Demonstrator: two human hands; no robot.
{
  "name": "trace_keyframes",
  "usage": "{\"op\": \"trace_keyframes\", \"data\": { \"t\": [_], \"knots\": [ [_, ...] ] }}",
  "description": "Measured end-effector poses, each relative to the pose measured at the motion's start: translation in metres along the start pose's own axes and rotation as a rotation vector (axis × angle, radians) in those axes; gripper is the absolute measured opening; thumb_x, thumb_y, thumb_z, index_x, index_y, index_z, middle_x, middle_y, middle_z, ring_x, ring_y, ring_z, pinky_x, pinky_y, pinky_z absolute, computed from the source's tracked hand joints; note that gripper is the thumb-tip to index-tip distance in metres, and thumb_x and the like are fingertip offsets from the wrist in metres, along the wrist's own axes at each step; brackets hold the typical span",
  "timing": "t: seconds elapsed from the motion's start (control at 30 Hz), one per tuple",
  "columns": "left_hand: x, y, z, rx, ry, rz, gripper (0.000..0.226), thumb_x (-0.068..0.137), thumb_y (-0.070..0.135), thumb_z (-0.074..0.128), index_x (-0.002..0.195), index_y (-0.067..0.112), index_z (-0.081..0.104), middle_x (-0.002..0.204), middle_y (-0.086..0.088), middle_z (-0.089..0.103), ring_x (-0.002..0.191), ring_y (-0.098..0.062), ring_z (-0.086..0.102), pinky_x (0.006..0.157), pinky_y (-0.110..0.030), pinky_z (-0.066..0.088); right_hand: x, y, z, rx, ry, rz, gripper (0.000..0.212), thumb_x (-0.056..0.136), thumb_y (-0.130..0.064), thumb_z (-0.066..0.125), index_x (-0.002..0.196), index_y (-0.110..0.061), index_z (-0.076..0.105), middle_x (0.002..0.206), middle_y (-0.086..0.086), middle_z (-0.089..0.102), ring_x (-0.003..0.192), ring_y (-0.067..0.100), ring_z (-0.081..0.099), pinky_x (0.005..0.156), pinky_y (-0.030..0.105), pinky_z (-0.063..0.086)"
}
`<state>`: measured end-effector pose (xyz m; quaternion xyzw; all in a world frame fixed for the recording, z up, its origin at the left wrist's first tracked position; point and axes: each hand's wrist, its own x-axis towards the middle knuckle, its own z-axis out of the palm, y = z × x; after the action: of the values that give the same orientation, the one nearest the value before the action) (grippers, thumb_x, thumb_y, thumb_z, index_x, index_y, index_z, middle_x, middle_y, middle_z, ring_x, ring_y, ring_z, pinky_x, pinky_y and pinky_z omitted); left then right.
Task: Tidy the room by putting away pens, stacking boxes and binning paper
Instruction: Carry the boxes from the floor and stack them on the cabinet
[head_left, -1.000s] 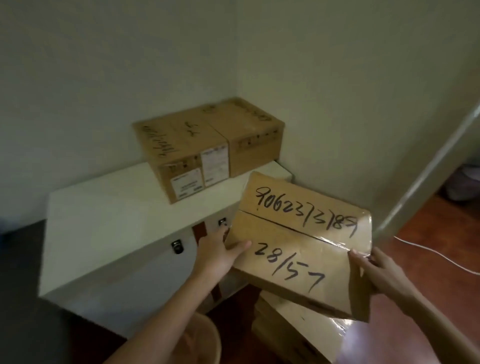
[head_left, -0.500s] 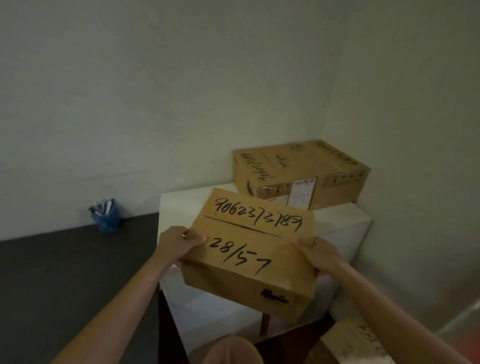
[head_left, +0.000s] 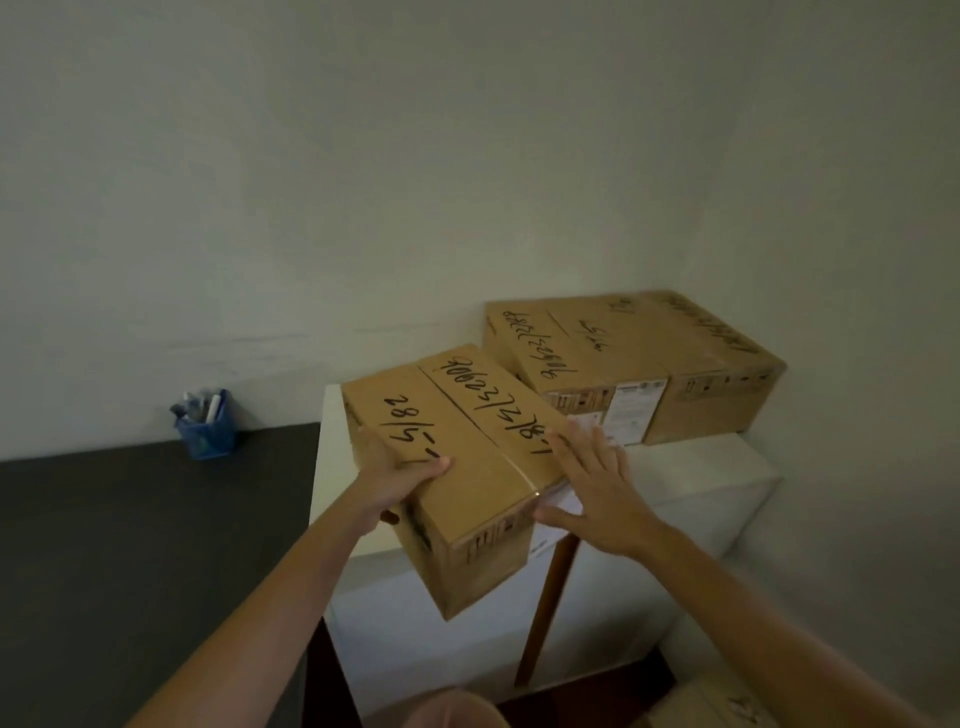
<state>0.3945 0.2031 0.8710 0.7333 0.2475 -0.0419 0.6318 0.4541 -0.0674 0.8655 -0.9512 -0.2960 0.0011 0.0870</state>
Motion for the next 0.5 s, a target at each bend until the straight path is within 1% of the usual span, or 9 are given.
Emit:
{"op": "trace_keyframes", "data": {
  "t": [0.07, 0.1, 0.17, 0.23, 0.27, 0.3, 0.33, 0.4, 0.5],
  "knots": [
    [0.014, 0.002, -0.004, -0.042, 0.01, 0.018, 0.094, 0.068, 0.033, 0.084, 0.138, 0.033, 0.021, 0.13, -0.002, 0.051, 0.121, -0.032, 0.051, 0.093, -0.056, 0.049, 0.022, 0.01, 0.004, -0.127, -0.064, -0.118, 0.107, 0.07, -0.087, 0.011, 0.154, -0.024, -0.005, 0.162, 0.002, -0.014, 0.146, 0.025, -0.02, 0.118, 0.06, -0.003],
    [0.024, 0.004, -0.008, -0.058, 0.031, 0.028, 0.093, 0.067, 0.033, 0.085, 0.137, 0.032, 0.023, 0.127, -0.002, 0.054, 0.117, -0.032, 0.054, 0.091, -0.057, 0.05, 0.033, 0.009, 0.006, -0.164, -0.052, -0.169, 0.108, 0.071, -0.086, 0.006, 0.155, -0.02, 0.002, 0.163, 0.002, -0.006, 0.148, 0.024, -0.014, 0.118, 0.058, -0.003],
    [0.043, 0.013, -0.02, -0.066, 0.069, 0.036, 0.088, 0.065, 0.034, 0.086, 0.135, 0.032, 0.032, 0.121, -0.002, 0.059, 0.109, -0.03, 0.059, 0.085, -0.054, 0.054, 0.053, -0.002, 0.01, -0.191, -0.032, -0.21, 0.111, 0.071, -0.085, -0.002, 0.154, -0.013, 0.009, 0.163, 0.006, 0.006, 0.15, 0.024, -0.002, 0.118, 0.049, -0.007],
    [0.063, 0.021, -0.027, -0.047, 0.146, 0.057, 0.077, 0.067, 0.035, 0.085, 0.131, 0.026, 0.045, 0.121, -0.005, 0.062, 0.104, -0.028, 0.062, 0.083, -0.047, 0.056, 0.074, -0.015, 0.017, -0.207, 0.008, -0.183, 0.11, 0.075, -0.082, -0.005, 0.152, -0.006, 0.021, 0.16, 0.013, 0.02, 0.148, 0.029, 0.017, 0.118, 0.045, 0.003],
    [0.076, 0.027, -0.029, -0.025, 0.215, 0.071, 0.07, 0.069, 0.036, 0.084, 0.129, 0.022, 0.051, 0.122, -0.007, 0.063, 0.104, -0.028, 0.063, 0.084, -0.044, 0.056, 0.087, -0.021, 0.021, -0.207, 0.042, -0.154, 0.108, 0.078, -0.08, -0.001, 0.149, -0.004, 0.028, 0.157, 0.016, 0.028, 0.145, 0.032, 0.026, 0.118, 0.047, 0.011],
    [0.09, 0.034, -0.03, 0.02, 0.29, 0.092, 0.064, 0.071, 0.037, 0.082, 0.127, 0.017, 0.056, 0.123, -0.009, 0.064, 0.105, -0.028, 0.063, 0.085, -0.04, 0.054, 0.103, -0.024, 0.025, -0.191, 0.067, -0.13, 0.105, 0.08, -0.078, 0.004, 0.149, -0.003, 0.029, 0.155, 0.018, 0.03, 0.144, 0.034, 0.028, 0.118, 0.049, 0.016],
    [0.101, 0.041, -0.031, 0.086, 0.356, 0.107, 0.059, 0.074, 0.04, 0.079, 0.124, 0.014, 0.06, 0.122, -0.009, 0.065, 0.106, -0.028, 0.062, 0.086, -0.037, 0.052, 0.115, -0.028, 0.027, -0.171, 0.071, -0.107, 0.102, 0.081, -0.077, 0.011, 0.15, -0.003, 0.025, 0.157, 0.018, 0.026, 0.145, 0.035, 0.023, 0.118, 0.05, 0.016],
    [0.125, 0.052, -0.031, 0.181, 0.442, 0.112, 0.054, 0.079, 0.045, 0.073, 0.121, 0.012, 0.063, 0.12, -0.01, 0.066, 0.107, -0.028, 0.062, 0.086, -0.035, 0.048, 0.14, -0.031, 0.029, -0.146, 0.07, -0.072, 0.098, 0.084, -0.073, 0.025, 0.153, -0.005, 0.013, 0.16, 0.018, 0.013, 0.148, 0.035, 0.011, 0.119, 0.048, 0.008],
    [0.153, 0.064, -0.029, 0.24, 0.484, 0.088, 0.052, 0.083, 0.048, 0.067, 0.12, 0.011, 0.063, 0.118, -0.012, 0.067, 0.105, -0.03, 0.062, 0.085, -0.034, 0.047, 0.172, -0.029, 0.025, -0.171, 0.047, -0.069, 0.095, 0.088, -0.07, 0.032, 0.153, -0.006, 0.003, 0.162, 0.018, 0.004, 0.149, 0.033, 0.002, 0.12, 0.045, 0.001]
  ]
}}
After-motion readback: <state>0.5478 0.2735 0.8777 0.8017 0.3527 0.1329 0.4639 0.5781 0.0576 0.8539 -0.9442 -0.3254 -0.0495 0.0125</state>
